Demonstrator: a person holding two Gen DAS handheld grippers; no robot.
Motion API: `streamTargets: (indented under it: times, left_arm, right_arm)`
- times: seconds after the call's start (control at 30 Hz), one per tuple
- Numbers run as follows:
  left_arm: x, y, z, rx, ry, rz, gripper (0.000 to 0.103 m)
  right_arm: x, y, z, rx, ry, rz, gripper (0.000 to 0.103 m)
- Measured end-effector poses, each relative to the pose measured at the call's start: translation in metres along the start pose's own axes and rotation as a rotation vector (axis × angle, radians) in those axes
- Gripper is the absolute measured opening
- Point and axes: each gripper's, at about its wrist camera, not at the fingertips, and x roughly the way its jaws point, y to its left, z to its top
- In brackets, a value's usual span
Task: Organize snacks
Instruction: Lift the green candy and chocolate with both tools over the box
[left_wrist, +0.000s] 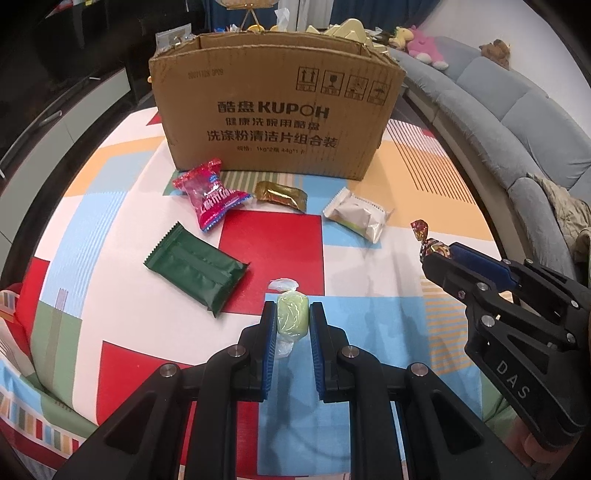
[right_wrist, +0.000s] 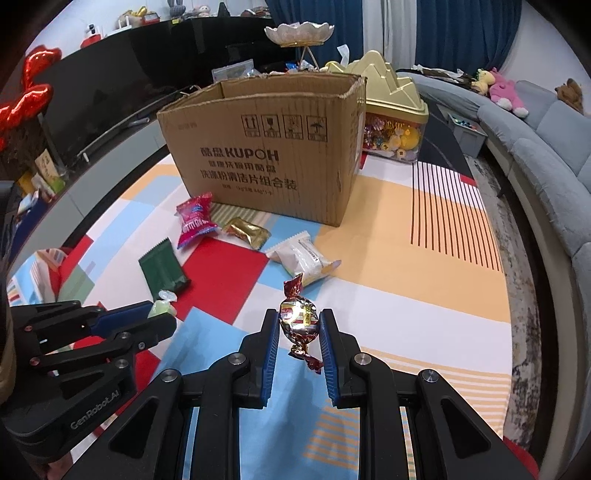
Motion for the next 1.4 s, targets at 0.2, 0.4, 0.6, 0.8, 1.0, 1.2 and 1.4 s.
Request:
streamTargets:
  times: [0.2, 0.4, 0.6, 0.8, 1.0, 1.2, 1.4]
  left_arm:
    - [-0.009, 0.004, 0.004, 0.015, -0.023, 0.0, 0.018]
    - [-0.021, 0.013, 0.009, 0.029, -0.061, 0.013, 0.018]
    - [-0.033, 0.02, 0.016, 0.021, -0.084, 0.02, 0.018]
    - [-0.043, 0.026, 0.025, 0.034, -0.11, 0.027, 0.018]
    - [-0.05, 0.032, 0.04, 0.035, -0.129, 0.03, 0.018]
    - [-0.058, 0.04, 0.057, 0.037, -0.153, 0.034, 0.018]
    - [-0.067, 0.049, 0.077, 0.033, -0.188, 0.053, 0.018]
  right_arm:
    - [-0.01, 0.009, 0.001, -0.007, -0.015, -0.008, 0.023]
    - [-0.019, 0.019, 0.005, -0.01, -0.034, -0.014, 0.023]
    - [-0.026, 0.028, 0.015, -0.011, -0.058, -0.018, 0.023]
    - [-0.032, 0.035, 0.027, -0.004, -0.086, -0.025, 0.023]
    - [-0.04, 0.041, 0.041, 0.003, -0.114, -0.032, 0.023]
    - [-0.045, 0.046, 0.058, 0.001, -0.136, -0.04, 0.023]
    - [-0.049, 0.05, 0.078, 0.004, -0.162, -0.054, 0.023]
